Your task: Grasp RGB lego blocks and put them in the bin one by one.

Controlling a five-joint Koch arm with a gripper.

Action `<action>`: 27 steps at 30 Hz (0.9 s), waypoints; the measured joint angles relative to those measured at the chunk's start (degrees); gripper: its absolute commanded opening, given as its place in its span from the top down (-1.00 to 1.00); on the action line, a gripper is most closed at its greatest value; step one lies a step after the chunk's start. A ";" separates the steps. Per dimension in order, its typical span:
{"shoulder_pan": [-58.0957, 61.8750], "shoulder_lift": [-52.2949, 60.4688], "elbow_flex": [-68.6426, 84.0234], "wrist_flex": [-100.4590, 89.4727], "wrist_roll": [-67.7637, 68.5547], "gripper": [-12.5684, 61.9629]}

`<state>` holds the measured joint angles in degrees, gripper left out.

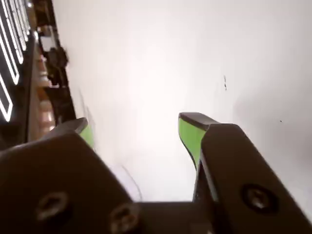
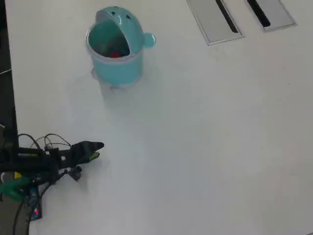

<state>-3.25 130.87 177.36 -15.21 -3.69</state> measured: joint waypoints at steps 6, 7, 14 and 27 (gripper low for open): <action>0.44 0.00 0.00 1.14 1.85 -0.22; 0.70 0.09 0.00 1.14 2.02 -0.22; 0.53 0.09 0.00 1.14 2.02 -0.27; 0.44 0.09 0.00 1.14 2.02 -0.27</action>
<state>-2.81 130.96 177.36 -14.06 -1.67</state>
